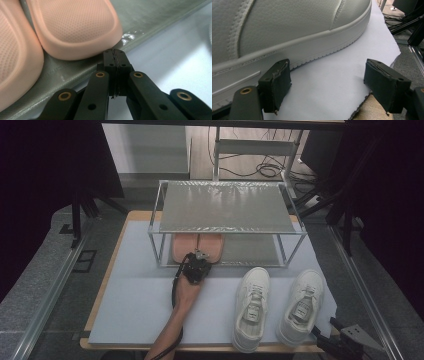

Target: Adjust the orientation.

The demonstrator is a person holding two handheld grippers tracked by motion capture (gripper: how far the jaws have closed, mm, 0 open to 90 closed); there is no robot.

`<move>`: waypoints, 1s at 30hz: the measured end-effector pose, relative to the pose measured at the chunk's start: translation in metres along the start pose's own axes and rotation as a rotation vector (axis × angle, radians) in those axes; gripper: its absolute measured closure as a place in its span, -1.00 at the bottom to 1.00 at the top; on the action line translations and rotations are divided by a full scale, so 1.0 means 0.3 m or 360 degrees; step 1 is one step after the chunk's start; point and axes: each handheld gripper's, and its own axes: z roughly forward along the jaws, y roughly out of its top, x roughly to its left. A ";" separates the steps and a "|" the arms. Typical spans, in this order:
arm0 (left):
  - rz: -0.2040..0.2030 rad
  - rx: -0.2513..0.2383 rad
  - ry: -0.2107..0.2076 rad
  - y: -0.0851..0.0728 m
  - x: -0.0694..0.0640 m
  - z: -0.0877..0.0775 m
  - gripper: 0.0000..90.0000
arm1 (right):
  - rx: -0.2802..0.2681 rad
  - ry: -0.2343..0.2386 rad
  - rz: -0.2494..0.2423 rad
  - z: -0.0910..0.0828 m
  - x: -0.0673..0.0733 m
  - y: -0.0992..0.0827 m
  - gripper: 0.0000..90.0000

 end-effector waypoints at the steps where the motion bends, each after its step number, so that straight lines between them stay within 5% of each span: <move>1: -0.0002 -0.0001 0.0000 0.000 0.002 -0.002 0.98 | -0.0002 0.0000 0.0000 0.000 0.000 0.000 -0.52; 11: 0.0081 -0.0013 -0.0031 -0.013 -0.031 -0.063 0.77 | -0.0007 0.0000 0.0000 0.001 0.000 -0.001 -0.53; 30: 0.0120 -0.0006 -0.0119 -0.073 -0.061 -0.212 -0.31 | -0.0007 -0.0003 -0.0004 0.001 0.000 -0.001 -0.53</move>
